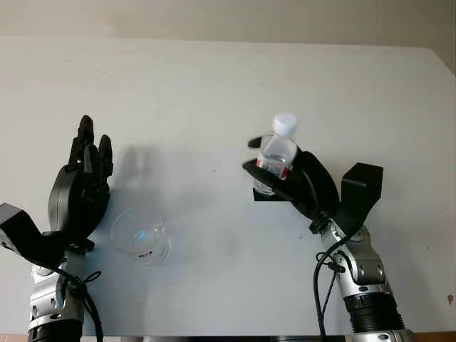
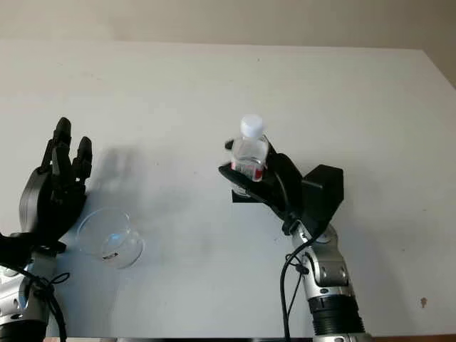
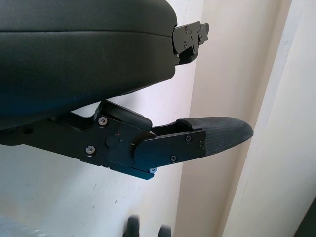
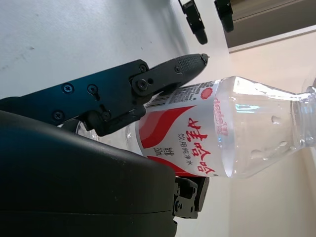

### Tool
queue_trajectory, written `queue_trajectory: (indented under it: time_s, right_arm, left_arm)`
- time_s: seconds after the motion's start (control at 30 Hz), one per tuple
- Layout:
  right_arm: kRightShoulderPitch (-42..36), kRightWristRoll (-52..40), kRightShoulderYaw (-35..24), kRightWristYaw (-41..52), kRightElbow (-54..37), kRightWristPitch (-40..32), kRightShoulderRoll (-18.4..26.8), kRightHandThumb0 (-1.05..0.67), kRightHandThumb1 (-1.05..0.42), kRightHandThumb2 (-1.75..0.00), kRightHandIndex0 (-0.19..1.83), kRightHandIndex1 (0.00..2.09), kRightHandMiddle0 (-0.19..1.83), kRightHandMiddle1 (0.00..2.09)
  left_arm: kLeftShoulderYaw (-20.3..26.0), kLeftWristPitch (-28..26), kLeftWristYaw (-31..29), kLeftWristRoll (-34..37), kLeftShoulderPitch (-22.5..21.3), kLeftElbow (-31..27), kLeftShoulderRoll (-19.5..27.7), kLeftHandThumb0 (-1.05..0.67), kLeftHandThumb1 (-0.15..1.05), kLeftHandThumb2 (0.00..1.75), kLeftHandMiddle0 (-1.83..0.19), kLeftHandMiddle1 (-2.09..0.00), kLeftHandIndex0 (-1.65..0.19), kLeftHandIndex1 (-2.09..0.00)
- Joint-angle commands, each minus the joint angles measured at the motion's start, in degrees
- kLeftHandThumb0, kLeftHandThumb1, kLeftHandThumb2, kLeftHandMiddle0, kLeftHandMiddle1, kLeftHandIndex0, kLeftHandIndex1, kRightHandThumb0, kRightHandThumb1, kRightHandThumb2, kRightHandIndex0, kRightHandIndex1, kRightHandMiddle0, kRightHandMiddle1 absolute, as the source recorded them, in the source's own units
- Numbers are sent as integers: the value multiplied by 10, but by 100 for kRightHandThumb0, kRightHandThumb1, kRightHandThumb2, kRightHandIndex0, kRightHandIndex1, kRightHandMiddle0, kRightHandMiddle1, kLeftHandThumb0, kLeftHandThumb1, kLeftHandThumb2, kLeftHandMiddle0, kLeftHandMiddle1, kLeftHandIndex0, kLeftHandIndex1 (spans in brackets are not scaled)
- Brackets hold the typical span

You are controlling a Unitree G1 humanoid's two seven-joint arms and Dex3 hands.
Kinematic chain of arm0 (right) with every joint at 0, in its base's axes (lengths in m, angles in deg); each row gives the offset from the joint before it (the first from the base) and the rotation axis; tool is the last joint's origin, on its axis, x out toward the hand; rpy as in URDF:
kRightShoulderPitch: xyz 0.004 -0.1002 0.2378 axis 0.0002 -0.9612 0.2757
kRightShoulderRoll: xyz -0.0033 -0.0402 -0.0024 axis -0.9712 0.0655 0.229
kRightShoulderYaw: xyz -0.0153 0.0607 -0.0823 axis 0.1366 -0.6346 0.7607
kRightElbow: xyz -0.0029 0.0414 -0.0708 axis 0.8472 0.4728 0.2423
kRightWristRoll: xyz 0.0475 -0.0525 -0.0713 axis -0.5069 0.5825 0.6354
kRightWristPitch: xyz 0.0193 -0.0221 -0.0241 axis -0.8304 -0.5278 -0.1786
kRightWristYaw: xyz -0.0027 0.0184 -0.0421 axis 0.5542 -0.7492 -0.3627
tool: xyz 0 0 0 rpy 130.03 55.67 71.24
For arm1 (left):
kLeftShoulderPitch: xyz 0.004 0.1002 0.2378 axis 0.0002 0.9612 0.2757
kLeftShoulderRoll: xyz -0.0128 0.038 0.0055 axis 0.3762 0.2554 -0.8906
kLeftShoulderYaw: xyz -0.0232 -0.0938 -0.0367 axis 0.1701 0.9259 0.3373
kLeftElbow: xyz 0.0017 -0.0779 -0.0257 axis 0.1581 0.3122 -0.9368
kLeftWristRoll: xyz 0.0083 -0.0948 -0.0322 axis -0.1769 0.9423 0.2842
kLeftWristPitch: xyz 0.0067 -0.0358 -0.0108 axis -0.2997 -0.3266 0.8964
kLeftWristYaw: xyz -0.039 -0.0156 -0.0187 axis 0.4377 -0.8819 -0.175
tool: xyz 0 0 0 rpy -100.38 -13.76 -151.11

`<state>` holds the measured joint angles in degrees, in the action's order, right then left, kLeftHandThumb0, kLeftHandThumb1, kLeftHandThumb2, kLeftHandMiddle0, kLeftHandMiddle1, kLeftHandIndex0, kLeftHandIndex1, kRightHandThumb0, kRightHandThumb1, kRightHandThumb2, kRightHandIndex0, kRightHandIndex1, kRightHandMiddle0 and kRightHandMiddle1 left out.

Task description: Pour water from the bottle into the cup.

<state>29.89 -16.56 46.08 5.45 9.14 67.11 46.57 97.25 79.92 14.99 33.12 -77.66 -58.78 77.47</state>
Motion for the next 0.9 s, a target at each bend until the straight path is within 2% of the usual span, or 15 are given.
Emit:
queue_trajectory:
  time_s: [0.0, 0.1, 0.33, 0.5, 0.6, 0.87]
  right_arm:
    - [-29, 7, -2, 4, 27, 14, 6, -65, -98, -5, -18, 5, -19, 12]
    - [-37, 32, -2, -19, 34, 46, 8, -70, -98, -5, -19, 1, -19, 1]
    - [-50, 70, -3, -47, 52, 132, 12, -78, -97, -5, -19, 0, -19, 0]
    - [-51, 113, 2, -61, 60, 195, 32, -88, -99, -6, -19, 0, -19, 0]
    - [-52, 128, 2, -67, 50, 198, 46, -96, -100, -6, -19, 0, -19, 0]
    - [-45, 129, -7, -83, 23, 218, 57, -98, -100, -6, -19, 0, -19, 0]
  left_arm:
    - [2, 3, -4, 3, 2, 5, 3, -77, 105, 56, 19, -1, 19, 0]
    - [2, 5, -4, 0, 3, 5, 3, -77, 105, 56, 19, -1, 19, 0]
    - [1, 4, -1, -2, 1, 6, 2, -78, 105, 56, 19, -1, 19, 0]
    - [-1, 4, 2, -2, -1, 7, 0, -78, 105, 56, 19, -2, 19, 0]
    - [-2, 5, 4, -4, -2, 7, -1, -77, 105, 56, 19, -3, 19, 0]
    - [-1, 2, 3, 1, -2, 5, 0, -77, 105, 56, 19, -1, 19, 0]
